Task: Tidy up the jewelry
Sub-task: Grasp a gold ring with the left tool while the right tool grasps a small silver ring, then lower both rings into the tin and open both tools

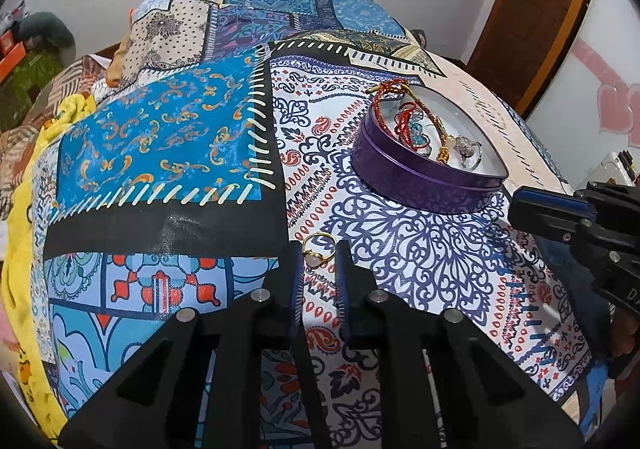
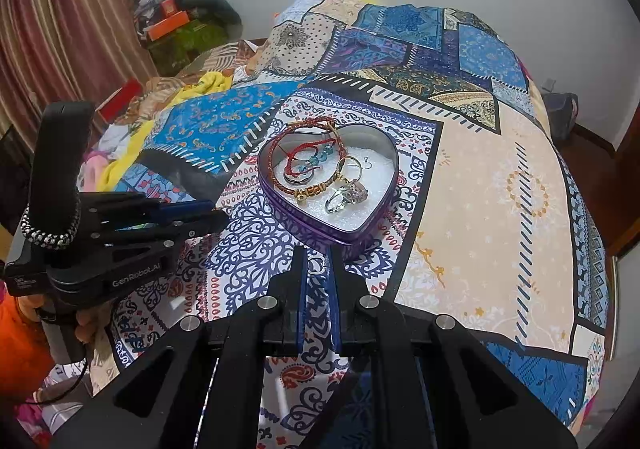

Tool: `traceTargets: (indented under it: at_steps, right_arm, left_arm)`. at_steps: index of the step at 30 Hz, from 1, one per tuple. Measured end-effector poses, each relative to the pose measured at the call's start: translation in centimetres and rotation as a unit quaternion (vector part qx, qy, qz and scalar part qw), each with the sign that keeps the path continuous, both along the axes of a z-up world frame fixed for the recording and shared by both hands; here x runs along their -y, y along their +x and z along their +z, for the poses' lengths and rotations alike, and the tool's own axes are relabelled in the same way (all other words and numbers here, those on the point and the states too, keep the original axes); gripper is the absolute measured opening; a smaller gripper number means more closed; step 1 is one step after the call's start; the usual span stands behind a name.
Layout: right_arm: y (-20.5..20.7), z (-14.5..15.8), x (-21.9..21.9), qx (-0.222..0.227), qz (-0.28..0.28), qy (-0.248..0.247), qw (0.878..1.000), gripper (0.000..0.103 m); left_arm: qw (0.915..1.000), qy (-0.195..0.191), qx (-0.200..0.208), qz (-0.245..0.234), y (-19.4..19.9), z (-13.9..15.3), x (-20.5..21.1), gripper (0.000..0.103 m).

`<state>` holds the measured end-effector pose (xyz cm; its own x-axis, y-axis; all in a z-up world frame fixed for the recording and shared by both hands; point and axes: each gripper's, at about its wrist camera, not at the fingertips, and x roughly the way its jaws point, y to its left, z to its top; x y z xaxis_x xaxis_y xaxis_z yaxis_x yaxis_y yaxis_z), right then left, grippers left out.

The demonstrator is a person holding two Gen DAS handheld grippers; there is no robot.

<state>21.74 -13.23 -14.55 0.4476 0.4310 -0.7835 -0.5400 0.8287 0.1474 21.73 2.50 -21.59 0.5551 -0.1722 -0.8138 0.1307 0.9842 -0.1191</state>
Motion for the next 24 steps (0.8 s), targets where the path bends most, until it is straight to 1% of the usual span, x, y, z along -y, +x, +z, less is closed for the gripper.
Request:
traceTargets:
  at_steps: [1, 9, 16, 24]
  right_arm:
    - [0.0, 0.0, 0.0, 0.001, 0.000, 0.000, 1.000, 0.008]
    - [0.0, 1.1, 0.2, 0.013, -0.005, 0.005, 1.000, 0.008]
    - [0.4, 2.4, 0.7, 0.029, -0.011, 0.014, 0.999, 0.008]
    - [1.2, 3.6, 1.0, 0.048, -0.015, 0.024, 0.998, 0.008]
  left_arm:
    - [1.0000, 0.005, 0.002, -0.001, -0.1, 0.0, 0.1, 0.008]
    - [0.9999, 0.008, 0.013, -0.004, -1.0, 0.9, 0.2, 0.008]
    - [0.9990, -0.003, 0.043, -0.010, -1.5, 3.7, 0.5, 0.008]
    - [0.9970, -0.015, 0.070, -0.028, -0.7, 6.1, 2.0, 0.008]
